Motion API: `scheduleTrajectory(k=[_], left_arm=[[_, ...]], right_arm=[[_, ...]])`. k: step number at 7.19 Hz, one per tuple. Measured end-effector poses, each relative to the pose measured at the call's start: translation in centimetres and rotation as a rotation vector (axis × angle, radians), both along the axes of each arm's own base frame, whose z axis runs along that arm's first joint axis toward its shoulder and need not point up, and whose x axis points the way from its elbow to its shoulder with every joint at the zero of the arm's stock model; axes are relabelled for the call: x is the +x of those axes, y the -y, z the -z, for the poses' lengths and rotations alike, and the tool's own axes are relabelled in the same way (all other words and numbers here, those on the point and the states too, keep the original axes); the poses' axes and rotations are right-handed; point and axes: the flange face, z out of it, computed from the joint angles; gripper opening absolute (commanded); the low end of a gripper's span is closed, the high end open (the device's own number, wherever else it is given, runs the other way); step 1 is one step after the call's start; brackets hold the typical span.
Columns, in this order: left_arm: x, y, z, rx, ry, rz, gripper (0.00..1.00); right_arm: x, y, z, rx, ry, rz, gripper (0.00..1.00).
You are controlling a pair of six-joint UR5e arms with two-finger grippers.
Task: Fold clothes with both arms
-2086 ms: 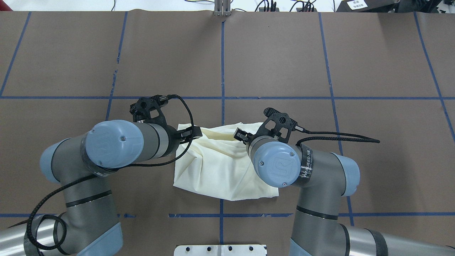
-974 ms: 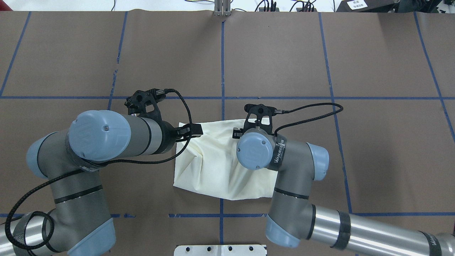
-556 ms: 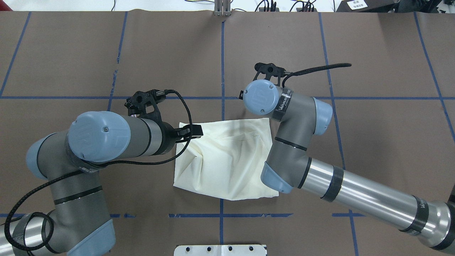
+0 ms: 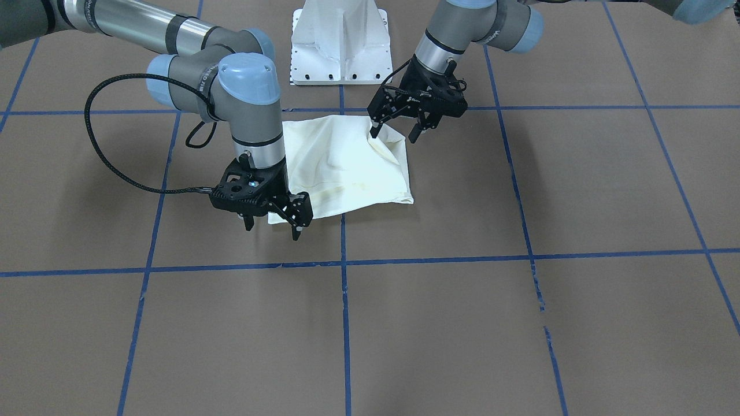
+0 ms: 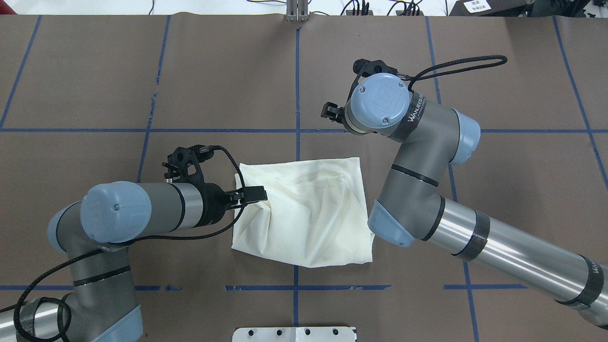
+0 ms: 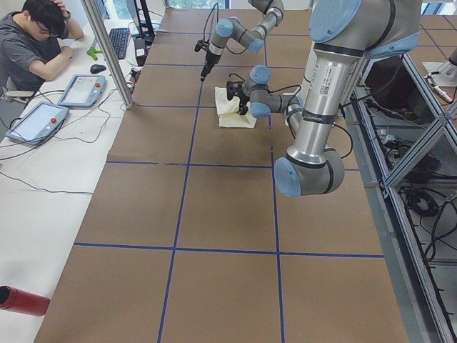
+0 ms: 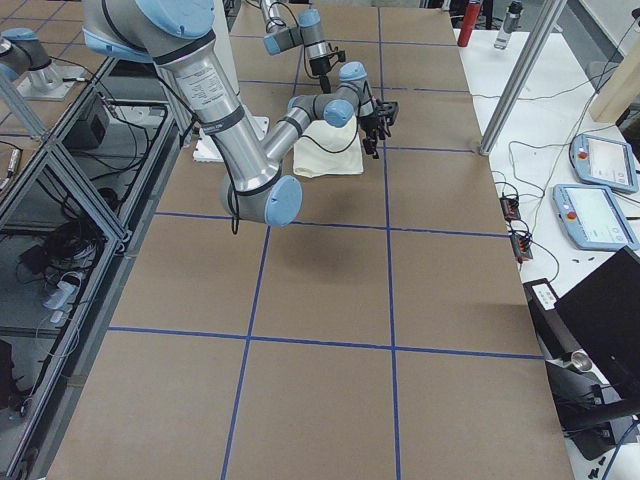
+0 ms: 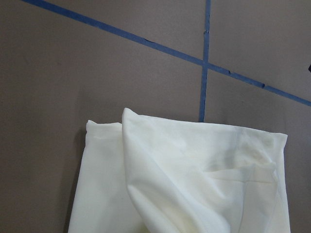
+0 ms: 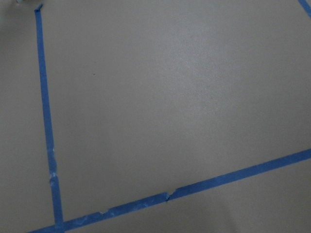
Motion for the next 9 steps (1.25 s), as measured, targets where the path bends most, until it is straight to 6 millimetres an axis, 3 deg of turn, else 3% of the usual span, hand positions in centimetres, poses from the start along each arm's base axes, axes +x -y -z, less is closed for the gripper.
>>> scheduleTrajectory(k=[3, 4, 5, 8, 9], left_arm=[[3.1, -2.1, -2.4, 0.074, -0.128, 0.035, 1.00], [3.7, -3.1, -2.5, 0.093, -0.143, 0.026, 0.89], [4.0, -3.8, -2.2, 0.107, -0.161, 0.015, 0.65], [3.2, -3.7, -1.7, 0.122, -0.188, 0.020, 0.60], [2.9, -3.1, -2.0, 0.121, -0.180, 0.033, 0.49]], right_arm=[[0.2, -0.1, -0.1, 0.001, 0.000, 0.000, 1.00], [0.3, -0.1, -0.2, 0.000, -0.001, 0.000, 1.00], [0.3, -0.1, -0.3, 0.000, -0.001, 0.000, 1.00], [0.2, -0.1, -0.2, 0.001, 0.000, 0.000, 1.00], [0.2, -0.2, -0.2, 0.001, 0.000, 0.000, 1.00]])
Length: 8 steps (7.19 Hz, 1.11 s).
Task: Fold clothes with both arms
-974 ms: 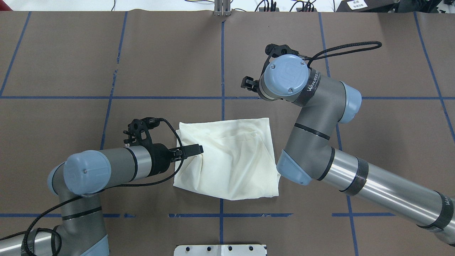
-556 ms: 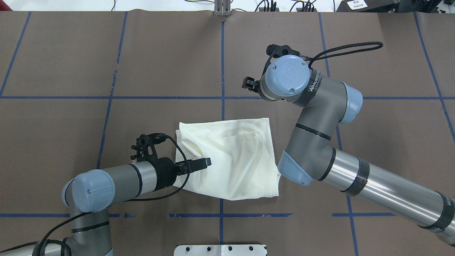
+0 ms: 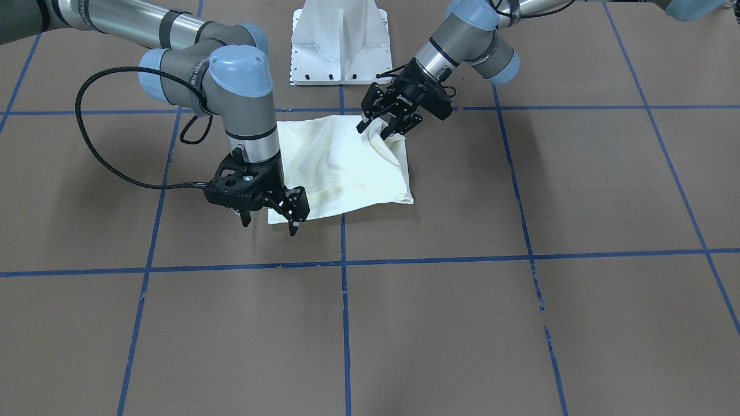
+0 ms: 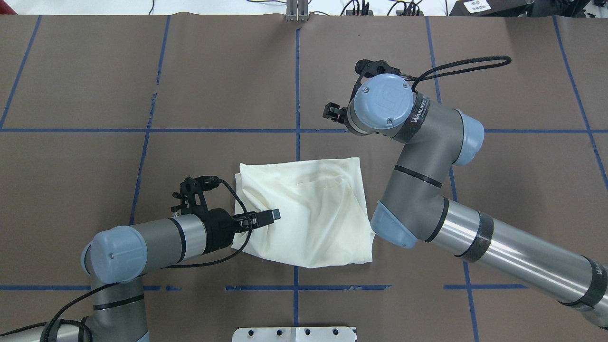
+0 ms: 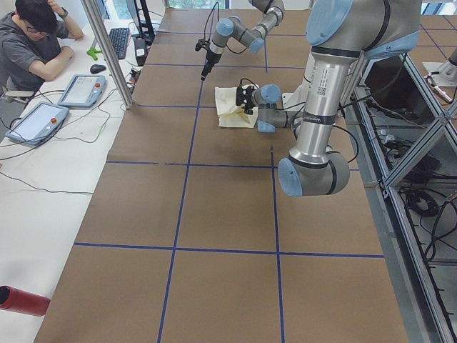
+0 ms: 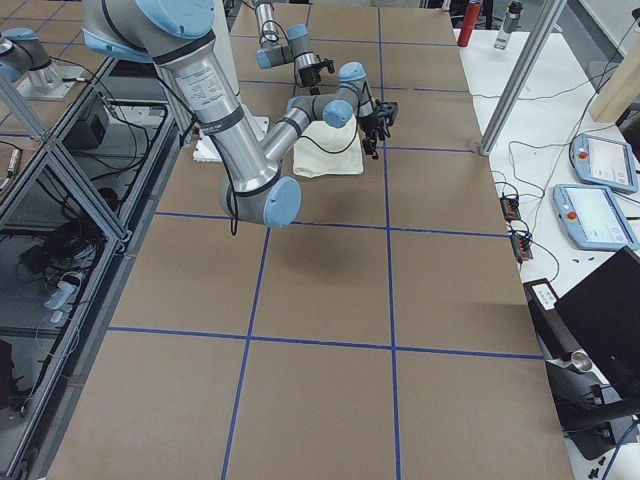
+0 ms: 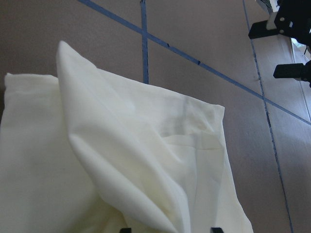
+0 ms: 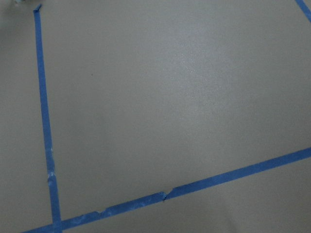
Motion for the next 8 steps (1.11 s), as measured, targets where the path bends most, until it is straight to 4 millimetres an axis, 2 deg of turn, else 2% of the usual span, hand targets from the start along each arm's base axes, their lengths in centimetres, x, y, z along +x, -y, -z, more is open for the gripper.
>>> scheduleTrajectory(k=[1, 3, 4, 8], left_arm=[[-0.2, 0.5, -0.3, -0.002, 0.007, 0.010, 0.40], [-0.8, 1.2, -1.3, -0.009, 0.024, 0.022, 0.10], [-0.9, 1.3, -1.9, -0.012, 0.034, 0.024, 0.00], [-1.4, 1.1, -3.3, -0.020, 0.055, 0.018, 0.00]], right_arm=[[0.0, 0.0, 0.0, 0.000, 0.000, 0.000, 1.00], [0.0, 0.0, -0.1, 0.000, -0.001, -0.001, 1.00], [0.0, 0.0, -0.1, 0.000, -0.001, -0.001, 1.00], [0.1, 0.0, -0.2, 0.001, -0.002, -0.002, 1.00]])
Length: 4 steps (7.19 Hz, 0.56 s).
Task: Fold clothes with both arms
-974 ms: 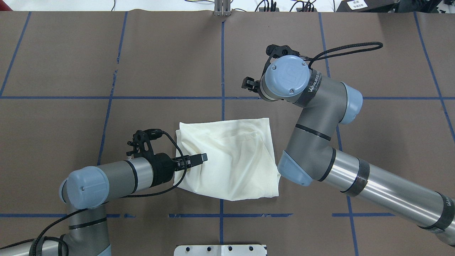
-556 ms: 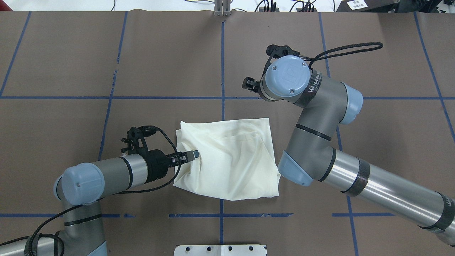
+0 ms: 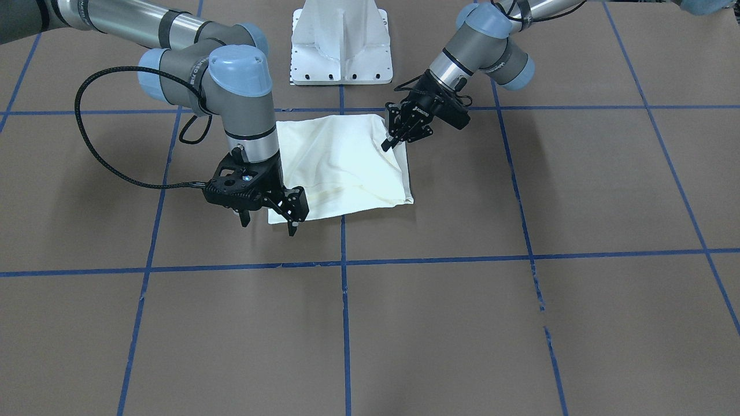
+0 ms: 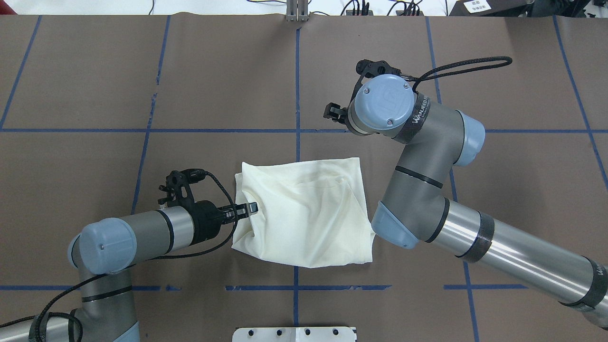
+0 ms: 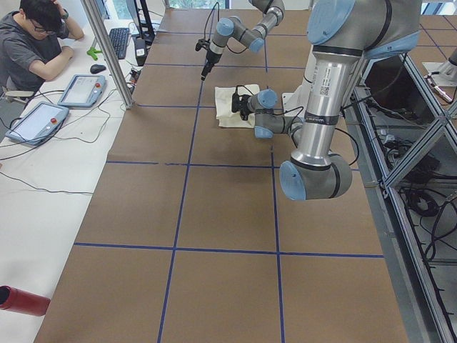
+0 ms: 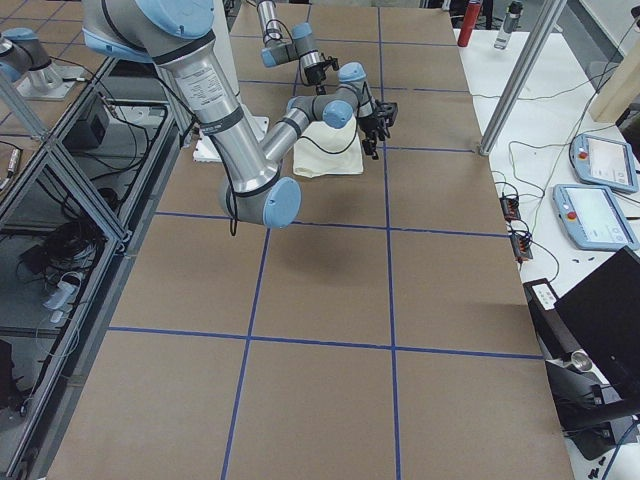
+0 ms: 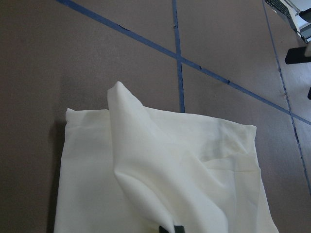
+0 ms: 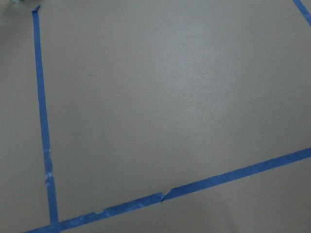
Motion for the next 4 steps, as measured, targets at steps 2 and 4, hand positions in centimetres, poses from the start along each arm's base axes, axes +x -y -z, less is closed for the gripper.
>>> scheduleTrajectory(k=[2, 4], left_arm=[[-0.8, -0.2, -2.5, -0.009, 0.036, -0.001, 0.00], [-0.5, -0.1, -4.1, -0.020, 0.065, 0.000, 0.00]], right_arm=[[0.0, 0.0, 0.0, 0.000, 0.000, 0.001, 1.00], [-0.1, 0.0, -0.1, 0.000, -0.002, 0.001, 1.00]])
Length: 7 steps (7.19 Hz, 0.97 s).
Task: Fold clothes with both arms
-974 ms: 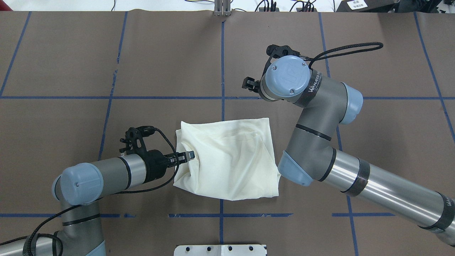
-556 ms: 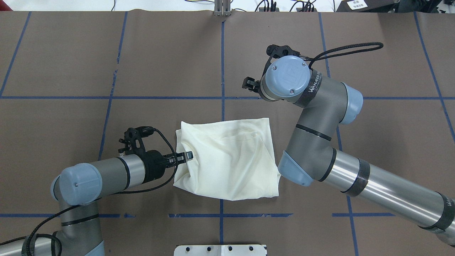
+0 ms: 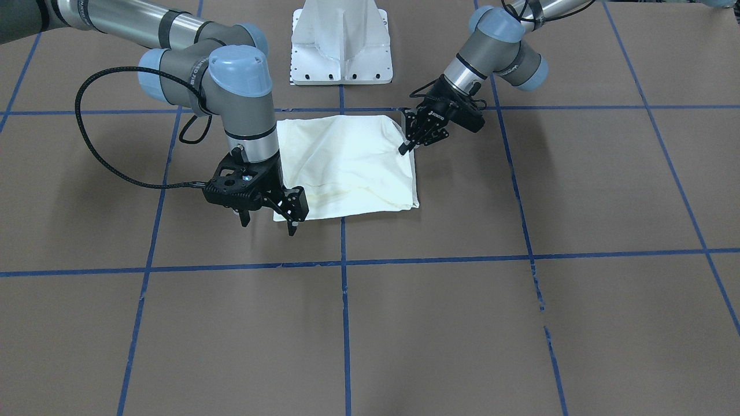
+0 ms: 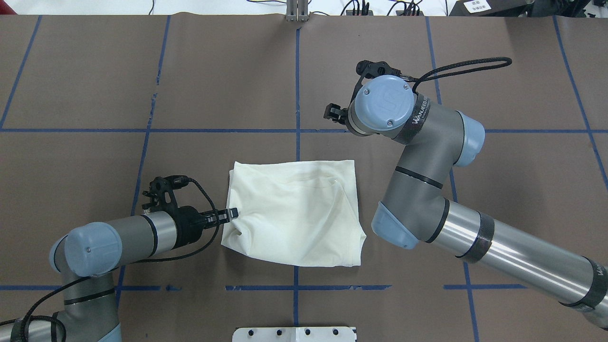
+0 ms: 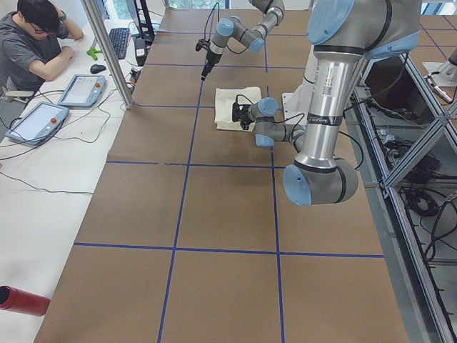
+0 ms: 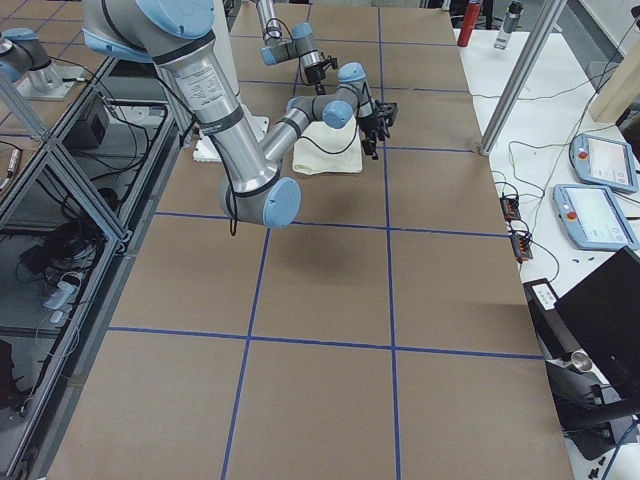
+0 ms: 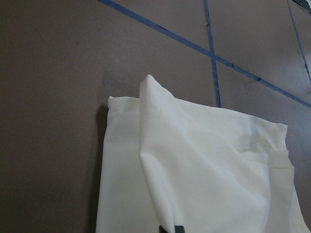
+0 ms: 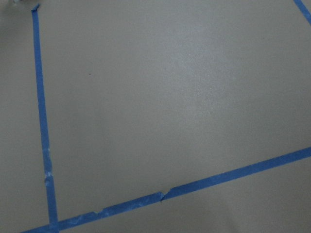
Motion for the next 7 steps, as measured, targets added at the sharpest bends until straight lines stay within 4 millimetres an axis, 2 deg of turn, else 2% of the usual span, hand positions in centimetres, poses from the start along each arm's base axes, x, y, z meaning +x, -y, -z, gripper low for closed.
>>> scheduleTrajectory(k=[1, 2, 5, 7], left_arm=[[0.3, 0.0, -0.6, -0.005, 0.011, 0.000, 0.43], [0.3, 0.1, -0.5, -0.006, 0.009, 0.000, 0.99], [-1.1, -0.5, 2.6, 0.013, -0.049, -0.024, 1.00], [-1.4, -1.2, 3.2, 0.012, -0.063, -0.072, 1.00]], right_arm=[[0.0, 0.0, 0.0, 0.000, 0.000, 0.000, 1.00], [0.0, 0.0, 0.0, 0.000, -0.001, 0.000, 1.00], [0.0, 0.0, -0.1, -0.001, -0.002, 0.000, 1.00], [0.0, 0.0, -0.1, -0.001, -0.002, 0.000, 1.00]])
